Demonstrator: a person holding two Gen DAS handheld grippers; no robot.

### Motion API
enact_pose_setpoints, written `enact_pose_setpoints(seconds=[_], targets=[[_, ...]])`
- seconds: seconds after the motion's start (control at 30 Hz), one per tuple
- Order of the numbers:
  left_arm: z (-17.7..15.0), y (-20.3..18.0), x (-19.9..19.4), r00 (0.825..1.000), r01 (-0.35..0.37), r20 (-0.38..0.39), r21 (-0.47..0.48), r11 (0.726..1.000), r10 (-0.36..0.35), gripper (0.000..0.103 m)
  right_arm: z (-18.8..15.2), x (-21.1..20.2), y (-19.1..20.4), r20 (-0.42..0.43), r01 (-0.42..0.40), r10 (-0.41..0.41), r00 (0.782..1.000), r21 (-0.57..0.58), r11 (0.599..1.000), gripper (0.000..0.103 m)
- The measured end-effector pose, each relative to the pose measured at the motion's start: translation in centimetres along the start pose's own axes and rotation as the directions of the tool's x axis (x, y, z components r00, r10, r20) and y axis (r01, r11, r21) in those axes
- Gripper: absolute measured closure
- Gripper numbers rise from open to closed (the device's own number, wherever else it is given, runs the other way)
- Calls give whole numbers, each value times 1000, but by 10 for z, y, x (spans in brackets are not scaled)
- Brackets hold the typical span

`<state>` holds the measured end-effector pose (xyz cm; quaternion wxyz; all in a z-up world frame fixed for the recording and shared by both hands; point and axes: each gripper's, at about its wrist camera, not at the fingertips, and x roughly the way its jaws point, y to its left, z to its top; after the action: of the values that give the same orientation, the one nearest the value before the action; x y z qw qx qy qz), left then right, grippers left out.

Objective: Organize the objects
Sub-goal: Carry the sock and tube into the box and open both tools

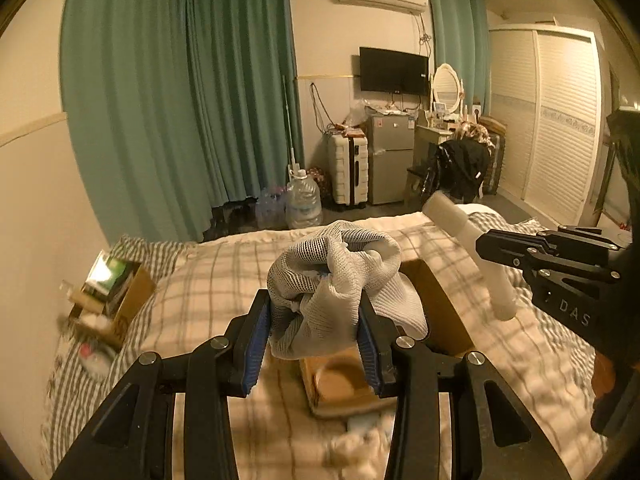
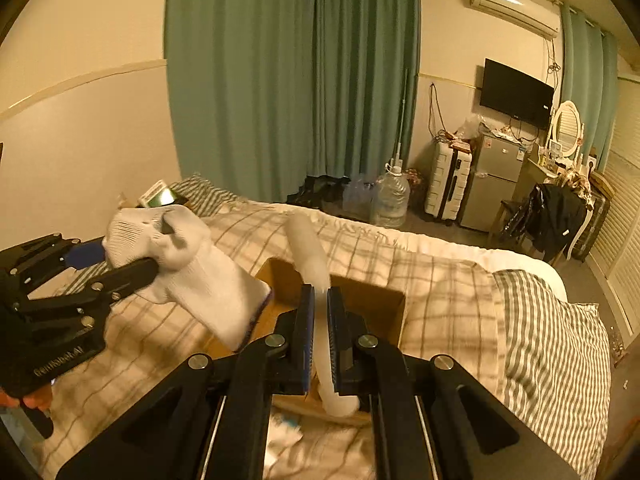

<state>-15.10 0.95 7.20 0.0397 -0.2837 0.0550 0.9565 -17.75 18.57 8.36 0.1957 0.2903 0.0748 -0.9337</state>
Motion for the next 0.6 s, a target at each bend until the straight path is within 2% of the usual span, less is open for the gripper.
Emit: enact_pose_setpoints(seconds=[0.13, 0.33, 0.47, 0.6], targets=[[9, -12, 50, 999, -3, -34, 23, 1000, 4, 62, 10, 45, -17, -36, 13, -12, 999, 23, 1000, 97], [-6, -26, 120, 994, -6, -109, 54, 999, 12, 62, -6, 110, -39, -113, 18, -10, 994, 71, 997, 97], [-19, -30, 150, 991, 18, -136, 60, 998, -10, 60, -29, 144, -51, -151, 34, -20, 988, 90, 995, 97], [-26, -23, 161, 988, 55, -148, 42, 998, -48, 51, -44, 154, -63, -153, 39, -19, 988, 122, 992, 92]])
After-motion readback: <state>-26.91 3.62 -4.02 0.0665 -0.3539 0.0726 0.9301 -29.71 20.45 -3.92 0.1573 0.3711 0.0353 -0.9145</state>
